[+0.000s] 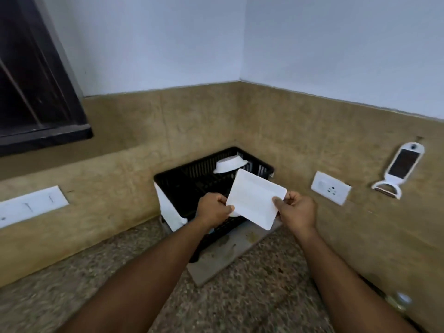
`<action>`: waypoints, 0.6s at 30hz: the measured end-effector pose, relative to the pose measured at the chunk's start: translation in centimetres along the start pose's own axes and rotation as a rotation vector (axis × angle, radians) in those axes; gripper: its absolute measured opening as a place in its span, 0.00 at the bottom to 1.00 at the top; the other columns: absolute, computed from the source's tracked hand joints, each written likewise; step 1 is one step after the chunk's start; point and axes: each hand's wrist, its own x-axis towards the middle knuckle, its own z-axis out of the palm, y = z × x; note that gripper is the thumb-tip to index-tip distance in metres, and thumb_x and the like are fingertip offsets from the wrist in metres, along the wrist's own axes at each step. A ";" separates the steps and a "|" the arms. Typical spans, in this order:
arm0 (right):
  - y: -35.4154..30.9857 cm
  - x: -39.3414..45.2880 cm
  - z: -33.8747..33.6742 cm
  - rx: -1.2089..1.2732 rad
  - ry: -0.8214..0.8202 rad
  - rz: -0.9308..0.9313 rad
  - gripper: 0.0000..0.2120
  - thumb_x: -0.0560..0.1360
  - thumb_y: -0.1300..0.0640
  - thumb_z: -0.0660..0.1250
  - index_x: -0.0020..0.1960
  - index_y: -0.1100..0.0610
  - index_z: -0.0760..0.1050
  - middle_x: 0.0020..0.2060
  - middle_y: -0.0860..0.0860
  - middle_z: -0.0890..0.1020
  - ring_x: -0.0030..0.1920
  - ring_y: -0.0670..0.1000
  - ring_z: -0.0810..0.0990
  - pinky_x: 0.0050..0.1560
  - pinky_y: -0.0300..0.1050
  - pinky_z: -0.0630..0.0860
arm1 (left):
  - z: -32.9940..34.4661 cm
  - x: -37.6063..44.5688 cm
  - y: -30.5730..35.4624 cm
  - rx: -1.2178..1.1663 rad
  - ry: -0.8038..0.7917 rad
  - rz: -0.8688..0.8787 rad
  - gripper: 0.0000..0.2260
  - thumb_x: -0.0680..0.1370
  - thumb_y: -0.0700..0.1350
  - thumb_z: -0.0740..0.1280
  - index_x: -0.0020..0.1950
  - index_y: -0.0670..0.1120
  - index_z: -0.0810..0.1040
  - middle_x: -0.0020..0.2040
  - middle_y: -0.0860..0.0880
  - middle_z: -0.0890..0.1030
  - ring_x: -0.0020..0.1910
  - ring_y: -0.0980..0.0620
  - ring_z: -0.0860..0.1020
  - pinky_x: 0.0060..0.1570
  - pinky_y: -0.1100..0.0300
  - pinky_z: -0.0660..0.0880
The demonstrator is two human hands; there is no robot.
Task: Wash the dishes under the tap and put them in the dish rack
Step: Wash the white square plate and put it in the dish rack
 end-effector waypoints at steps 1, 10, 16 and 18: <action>-1.3 1.2 1.6 -0.046 0.000 -0.063 0.13 0.73 0.52 0.75 0.36 0.59 0.78 0.30 0.54 0.83 0.32 0.56 0.84 0.33 0.54 0.81 | -1.7 1.1 -0.3 0.106 0.054 0.028 0.11 0.74 0.49 0.77 0.51 0.44 0.85 0.46 0.46 0.87 0.47 0.48 0.85 0.53 0.50 0.83; -7.6 9.6 16.4 -0.527 0.001 -0.686 0.14 0.74 0.58 0.72 0.33 0.55 0.70 0.26 0.55 0.76 0.27 0.58 0.76 0.29 0.44 0.62 | -11.6 10.5 -8.7 0.797 0.032 -0.120 0.49 0.66 0.73 0.72 0.77 0.44 0.66 0.76 0.38 0.66 0.76 0.35 0.62 0.73 0.44 0.67; -7.7 13.1 24.0 -0.871 -0.212 -0.976 0.12 0.59 0.64 0.78 0.35 0.58 0.75 0.27 0.54 0.77 0.27 0.58 0.77 0.25 0.42 0.60 | -11.8 12.5 -12.1 0.611 -0.115 -0.148 0.66 0.62 0.84 0.61 0.84 0.42 0.44 0.84 0.37 0.42 0.81 0.35 0.36 0.80 0.41 0.45; -7.1 13.8 25.5 -0.953 -0.268 -1.017 0.14 0.56 0.63 0.80 0.37 0.58 0.77 0.28 0.54 0.77 0.29 0.58 0.78 0.26 0.42 0.59 | -11.3 12.2 -12.0 0.599 -0.117 -0.176 0.66 0.62 0.85 0.58 0.84 0.42 0.40 0.83 0.38 0.35 0.80 0.36 0.30 0.79 0.40 0.41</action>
